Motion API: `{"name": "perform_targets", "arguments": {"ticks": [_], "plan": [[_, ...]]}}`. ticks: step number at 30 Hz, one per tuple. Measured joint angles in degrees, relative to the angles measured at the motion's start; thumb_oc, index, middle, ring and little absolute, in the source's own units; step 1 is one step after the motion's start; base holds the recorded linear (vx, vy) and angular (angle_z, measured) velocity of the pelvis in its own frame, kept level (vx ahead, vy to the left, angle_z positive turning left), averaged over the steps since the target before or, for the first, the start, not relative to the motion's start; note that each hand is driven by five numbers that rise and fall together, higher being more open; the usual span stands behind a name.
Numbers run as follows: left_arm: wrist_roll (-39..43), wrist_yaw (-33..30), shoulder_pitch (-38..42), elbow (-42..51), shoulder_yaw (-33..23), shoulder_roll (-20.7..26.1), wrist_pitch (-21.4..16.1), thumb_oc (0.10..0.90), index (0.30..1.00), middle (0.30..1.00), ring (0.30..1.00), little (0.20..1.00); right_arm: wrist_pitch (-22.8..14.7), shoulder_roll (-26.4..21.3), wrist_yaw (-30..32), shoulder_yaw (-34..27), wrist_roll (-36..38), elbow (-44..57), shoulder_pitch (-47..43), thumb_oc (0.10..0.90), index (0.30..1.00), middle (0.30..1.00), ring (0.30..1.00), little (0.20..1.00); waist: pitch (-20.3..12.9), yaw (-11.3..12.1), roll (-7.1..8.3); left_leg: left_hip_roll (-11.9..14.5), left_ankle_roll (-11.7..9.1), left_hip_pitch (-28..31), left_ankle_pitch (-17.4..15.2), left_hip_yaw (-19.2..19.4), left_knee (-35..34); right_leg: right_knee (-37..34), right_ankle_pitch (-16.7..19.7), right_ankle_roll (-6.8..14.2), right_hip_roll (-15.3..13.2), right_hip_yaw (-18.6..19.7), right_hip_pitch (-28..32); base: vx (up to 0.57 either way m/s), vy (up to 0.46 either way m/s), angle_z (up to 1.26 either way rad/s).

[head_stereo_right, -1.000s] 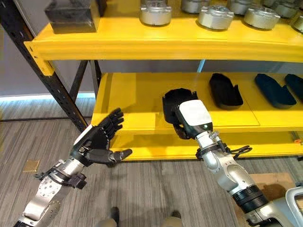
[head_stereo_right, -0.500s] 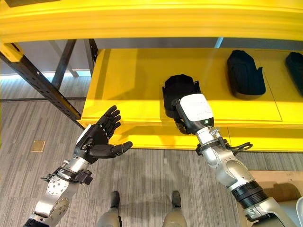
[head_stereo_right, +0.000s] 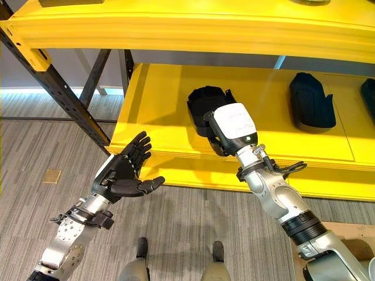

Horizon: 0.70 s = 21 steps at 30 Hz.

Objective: Move parts from the plastic box to the shelf.

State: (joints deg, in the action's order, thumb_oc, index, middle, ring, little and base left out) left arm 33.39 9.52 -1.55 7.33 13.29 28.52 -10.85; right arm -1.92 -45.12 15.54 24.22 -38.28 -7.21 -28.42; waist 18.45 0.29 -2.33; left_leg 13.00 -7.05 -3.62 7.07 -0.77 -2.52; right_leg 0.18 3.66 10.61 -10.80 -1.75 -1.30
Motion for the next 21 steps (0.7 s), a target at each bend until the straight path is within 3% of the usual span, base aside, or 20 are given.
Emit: {"name": "perform_targets", "arguments": {"ticks": [3,11,14,21], "plan": [[0.02,-0.03,0.35,0.07,-0.06,0.23,-0.02,0.9,1.0,1.0,1.0,1.0,1.15,-0.04,-0.08,0.07,0.02,-4.42,-1.81,0.4,0.3,0.3,0.3,0.3,1.01,0.02,-0.19,-0.03,0.05,-2.5,0.05,-1.05,1.5,3.9,-1.48,0.0,0.07,-0.01,-3.32,-0.12,-0.131,0.08],[-0.02,1.2,2.95,0.16,-0.02,2.81,0.18,0.9,1.0,1.0,1.0,1.0,3.19,-2.57,1.62,-0.17,0.03,-10.24,-10.24,0.4,0.3,0.3,0.3,0.3,8.67,0.7,-2.03,-0.19,0.63,-8.68,0.63,-2.38,4.44,19.14,-7.32,-0.93,0.02,1.22,-15.0,-0.09,-0.092,0.04],[-0.02,2.16,3.39,0.44,-0.02,2.94,0.18,0.9,1.0,1.0,1.0,1.0,2.9,-3.87,3.07,-0.13,0.07,-13.35,-12.18,0.4,0.3,0.3,0.3,0.3,9.1,1.41,-2.23,-0.13,1.06,-10.62,1.09,-2.73,4.51,26.46,-10.75,-2.04,0.01,1.53,-20.15,-0.07,-0.09,0.06],[-0.04,2.41,3.2,2.45,0.12,3.26,0.15,0.9,1.0,1.0,1.0,1.0,2.69,-7.0,4.23,2.14,0.25,-13.95,-19.07,0.4,0.3,0.3,0.3,0.3,10.13,1.42,-3.63,0.36,2.08,-13.43,2.47,-3.86,4.27,36.62,-15.04,-4.75,0.44,1.68,-27.89,-0.06,-0.057,0.04]]}}
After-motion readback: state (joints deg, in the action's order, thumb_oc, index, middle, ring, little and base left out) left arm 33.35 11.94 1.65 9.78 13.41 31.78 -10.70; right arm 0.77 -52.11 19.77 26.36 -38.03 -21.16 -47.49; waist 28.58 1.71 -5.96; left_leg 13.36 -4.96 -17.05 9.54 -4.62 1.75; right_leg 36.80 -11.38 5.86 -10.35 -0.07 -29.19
